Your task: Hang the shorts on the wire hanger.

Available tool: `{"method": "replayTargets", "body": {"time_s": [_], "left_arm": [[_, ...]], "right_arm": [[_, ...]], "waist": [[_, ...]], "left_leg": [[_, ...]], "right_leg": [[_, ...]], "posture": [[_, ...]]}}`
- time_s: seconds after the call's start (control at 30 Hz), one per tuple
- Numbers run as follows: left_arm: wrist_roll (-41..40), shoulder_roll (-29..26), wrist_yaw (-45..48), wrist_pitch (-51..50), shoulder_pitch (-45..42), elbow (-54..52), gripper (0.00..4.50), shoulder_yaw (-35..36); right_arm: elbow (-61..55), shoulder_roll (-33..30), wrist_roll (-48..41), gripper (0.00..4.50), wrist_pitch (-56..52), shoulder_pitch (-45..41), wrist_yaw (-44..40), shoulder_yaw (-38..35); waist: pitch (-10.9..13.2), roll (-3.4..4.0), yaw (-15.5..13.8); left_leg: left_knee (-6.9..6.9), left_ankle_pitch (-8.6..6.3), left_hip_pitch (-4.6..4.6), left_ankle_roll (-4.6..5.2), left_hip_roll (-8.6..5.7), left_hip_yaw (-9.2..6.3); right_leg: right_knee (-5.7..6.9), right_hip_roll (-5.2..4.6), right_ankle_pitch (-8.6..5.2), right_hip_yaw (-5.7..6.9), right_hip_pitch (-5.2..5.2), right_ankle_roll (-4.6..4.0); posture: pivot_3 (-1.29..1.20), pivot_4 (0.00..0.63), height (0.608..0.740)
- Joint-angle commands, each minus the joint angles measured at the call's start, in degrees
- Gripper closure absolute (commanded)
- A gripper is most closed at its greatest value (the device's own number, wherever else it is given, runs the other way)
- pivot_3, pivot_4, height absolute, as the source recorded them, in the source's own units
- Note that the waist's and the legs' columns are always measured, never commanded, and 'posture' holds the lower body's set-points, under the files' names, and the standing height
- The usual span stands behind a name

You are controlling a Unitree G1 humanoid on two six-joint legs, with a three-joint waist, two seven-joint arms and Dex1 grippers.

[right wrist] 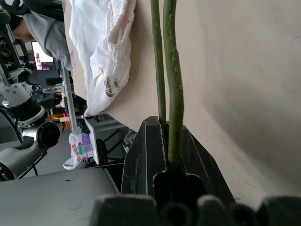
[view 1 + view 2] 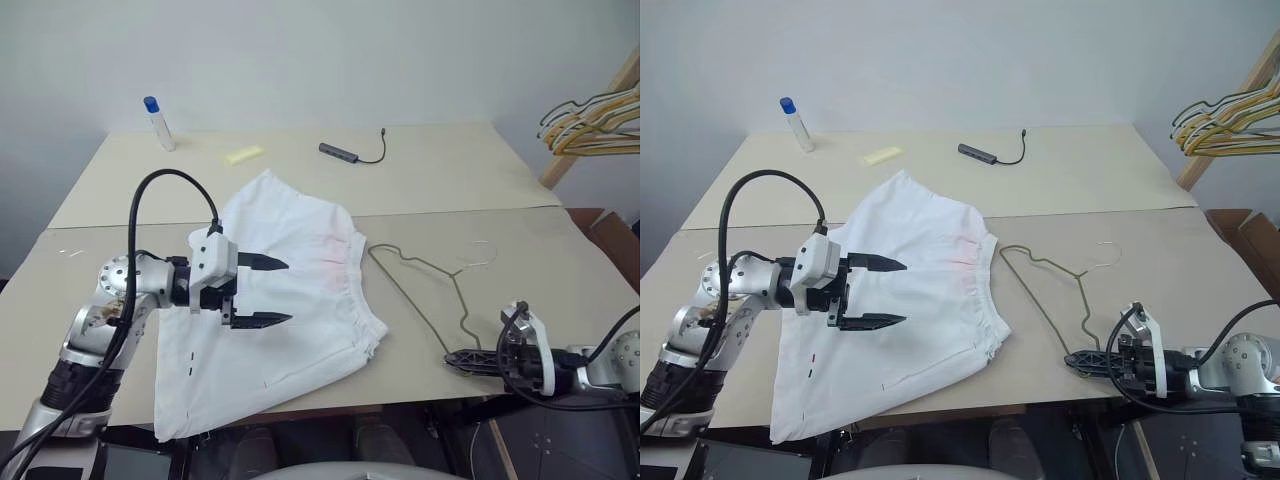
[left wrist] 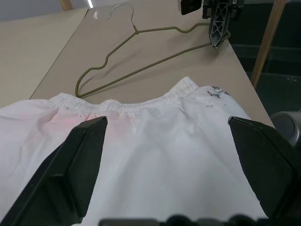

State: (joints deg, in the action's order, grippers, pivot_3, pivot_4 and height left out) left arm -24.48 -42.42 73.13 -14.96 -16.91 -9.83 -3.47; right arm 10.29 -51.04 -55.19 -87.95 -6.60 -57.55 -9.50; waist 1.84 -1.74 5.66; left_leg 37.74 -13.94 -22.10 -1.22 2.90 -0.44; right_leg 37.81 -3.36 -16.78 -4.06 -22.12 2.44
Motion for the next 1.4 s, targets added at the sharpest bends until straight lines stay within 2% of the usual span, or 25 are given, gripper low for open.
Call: {"method": "replayTargets", "body": {"time_s": [0.03,0.57,0.7,1.0,1.3,1.4], "left_arm": [[0.5,-0.4,-0.6,1.3,-0.7,0.7,0.02,1.2],[1.8,-1.0,-2.2,2.2,2.1,-1.0,0.02,1.5],[2.0,-0.7,-2.7,2.4,2.0,-1.1,0.02,1.2],[3.0,0.1,-4.0,3.0,3.0,-2.3,0.02,0.0],[4.1,0.0,-5.8,3.4,5.7,-4.3,0.02,0.0],[4.6,-0.1,-6.0,3.5,5.9,-4.9,0.02,-0.4]], "right_arm": [[-1.4,0.1,-0.3,4.5,1.5,-1.8,-2.1,0.2],[-1.7,0.1,0.7,4.5,3.4,-4.5,-5.0,4.8],[-2.3,-1.6,1.9,4.5,4.0,-6.7,-7.9,8.7],[10.1,1.2,10.9,4.5,8.6,-19.0,-12.3,19.6],[14.8,1.9,15.4,4.5,11.8,-25.5,-21.9,26.7],[19.1,4.1,17.9,4.5,12.9,-28.9,-22.2,27.9]], "waist": [[0.0,0.0,0.0],[0.0,0.0,-0.2],[0.0,0.01,-0.2],[0.0,0.01,-0.3],[0.0,0.04,-1.9],[0.0,0.05,-2.0]], "left_leg": [[0.0,0.0,0.0,0.0,0.0,0.0],[0.02,-0.01,0.01,0.01,0.0,-0.01],[0.02,-0.01,0.01,0.01,0.0,-0.01],[0.02,-0.01,0.03,0.02,0.0,-0.01],[0.04,-0.01,0.04,0.02,-0.01,0.0],[0.07,-0.01,0.06,0.02,-0.02,0.01]], "right_leg": [[0.0,0.0,0.0,0.0,0.0,0.0],[0.04,-0.01,0.0,0.01,0.01,0.0],[0.04,0.0,0.0,0.01,0.01,0.0],[0.07,0.0,0.01,0.0,0.01,-0.01],[0.12,-0.02,0.01,0.0,0.0,-0.02],[0.14,-0.02,0.02,-0.01,0.01,-0.02]], "posture": [[-0.11,0.0,0.74],[-0.07,0.0,0.74],[-0.07,0.0,0.74],[-0.04,0.0,0.74],[0.0,0.0,0.74],[0.0,0.0,0.74]]}}
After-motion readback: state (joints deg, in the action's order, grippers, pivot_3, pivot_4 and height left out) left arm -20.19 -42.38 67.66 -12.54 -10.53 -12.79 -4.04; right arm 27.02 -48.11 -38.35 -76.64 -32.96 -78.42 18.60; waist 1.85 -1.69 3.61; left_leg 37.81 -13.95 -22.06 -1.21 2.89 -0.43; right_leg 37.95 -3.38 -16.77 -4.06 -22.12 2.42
